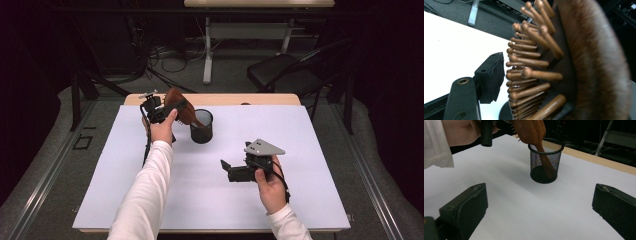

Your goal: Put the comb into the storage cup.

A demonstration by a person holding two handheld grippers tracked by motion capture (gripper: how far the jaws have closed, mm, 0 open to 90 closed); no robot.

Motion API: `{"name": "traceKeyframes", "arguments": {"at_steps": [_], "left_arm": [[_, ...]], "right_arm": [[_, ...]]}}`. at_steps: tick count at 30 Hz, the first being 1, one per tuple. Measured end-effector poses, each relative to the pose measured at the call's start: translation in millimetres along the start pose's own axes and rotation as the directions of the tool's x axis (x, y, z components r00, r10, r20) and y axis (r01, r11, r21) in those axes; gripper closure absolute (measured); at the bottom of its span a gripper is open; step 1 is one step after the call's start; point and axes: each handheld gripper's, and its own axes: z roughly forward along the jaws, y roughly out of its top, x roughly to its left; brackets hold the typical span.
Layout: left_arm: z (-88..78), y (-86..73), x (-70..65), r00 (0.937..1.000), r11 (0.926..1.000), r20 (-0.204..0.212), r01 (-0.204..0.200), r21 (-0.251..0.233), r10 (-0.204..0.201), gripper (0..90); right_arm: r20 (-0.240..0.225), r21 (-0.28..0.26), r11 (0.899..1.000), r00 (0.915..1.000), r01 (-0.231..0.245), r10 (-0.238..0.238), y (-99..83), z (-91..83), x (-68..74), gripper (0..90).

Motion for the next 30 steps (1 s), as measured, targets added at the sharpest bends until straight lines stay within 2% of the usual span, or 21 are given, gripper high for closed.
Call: {"name": "traceKeyframes", "arguments": {"at_steps": [9, 11, 15, 17, 20, 23, 30], "left_arm": [[-3.4, 3.5, 2.4, 0.999, 0.9993, 0.022, 0.038, -0.003, -0.038, 29.4], [-4.9, 4.9, 2.6, 0.9998, 0.9999, 0.014, 0.013, -0.009, -0.013, 29.4], [-7.5, 7.4, 3.4, 1.0, 0.9999, 0.009, 0.004, -0.016, -0.004, 29.4], [-8.4, 8.5, 4.0, 0.9999, 0.9998, 0.003, -0.013, -0.013, 0.013, 29.4], [-11.3, 10.4, 3.5, 0.9988, 0.999, -0.027, -0.042, -0.015, 0.042, 29.4], [-13.8, 12.3, 3.4, 0.998, 0.9985, -0.037, -0.051, -0.022, 0.05, 29.0], [-15.1, 13.4, 4.0, 0.998, 0.9977, -0.015, -0.062, -0.029, 0.061, 28.4]], "right_arm": [[-0.001, 0.002, 1.0, 1.0, 0.001, -0.001, -0.4, 0.7, 1.0, 0.1], [0.0, 0.005, 1.0, 1.0, 0.002, -0.002, -0.5, 0.8, 1.1, 0.1], [-0.002, 0.006, 1.0, 1.0, 0.003, -0.003, -1.0, 1.4, 0.9, 0.1], [0.0, 0.007, 1.0, 1.0, 0.004, -0.004, -1.0, 1.3, 1.0, 0.2], [-0.001, 0.009, 1.0, 1.0, 0.005, -0.005, -1.0, 1.6, 1.2, 0.2], [0.0, 0.009, 1.0, 1.0, 0.007, -0.007, -1.1, 1.6, 1.5, 0.3], [0.002, 0.008, 1.0, 1.0, 0.005, -0.005, -1.1, 1.2, 1.0, 0.3]]}}
